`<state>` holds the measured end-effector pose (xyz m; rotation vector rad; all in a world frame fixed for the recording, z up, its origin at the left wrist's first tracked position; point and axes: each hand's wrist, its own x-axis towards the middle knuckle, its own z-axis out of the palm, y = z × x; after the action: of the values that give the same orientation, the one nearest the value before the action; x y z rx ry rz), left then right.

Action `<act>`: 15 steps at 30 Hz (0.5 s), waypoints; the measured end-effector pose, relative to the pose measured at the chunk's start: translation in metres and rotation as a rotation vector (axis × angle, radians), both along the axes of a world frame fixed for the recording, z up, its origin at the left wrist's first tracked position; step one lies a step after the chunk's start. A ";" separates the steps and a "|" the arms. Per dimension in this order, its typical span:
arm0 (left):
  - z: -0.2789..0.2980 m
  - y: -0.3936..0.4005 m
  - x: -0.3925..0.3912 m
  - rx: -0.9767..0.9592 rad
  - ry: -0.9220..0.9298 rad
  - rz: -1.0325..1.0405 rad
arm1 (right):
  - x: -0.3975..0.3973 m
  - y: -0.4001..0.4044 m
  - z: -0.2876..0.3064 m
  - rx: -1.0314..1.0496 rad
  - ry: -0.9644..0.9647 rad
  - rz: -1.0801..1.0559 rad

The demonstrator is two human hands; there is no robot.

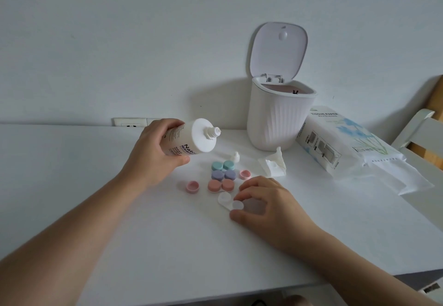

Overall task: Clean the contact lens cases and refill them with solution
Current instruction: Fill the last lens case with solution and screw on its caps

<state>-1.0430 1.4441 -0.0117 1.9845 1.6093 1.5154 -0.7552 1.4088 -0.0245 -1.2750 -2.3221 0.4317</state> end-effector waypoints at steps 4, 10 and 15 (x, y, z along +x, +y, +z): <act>0.000 -0.002 0.001 0.009 0.029 -0.019 | 0.001 0.003 0.005 -0.039 0.030 0.004; -0.001 0.000 0.001 0.022 0.125 -0.002 | 0.001 0.013 0.021 -0.154 0.172 0.007; 0.000 0.000 0.001 0.018 0.157 0.015 | -0.004 0.029 0.039 -0.187 0.209 0.044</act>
<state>-1.0421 1.4437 -0.0116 2.1537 1.6780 1.4157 -0.7593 1.4379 0.0140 -1.1997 -2.1774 0.7746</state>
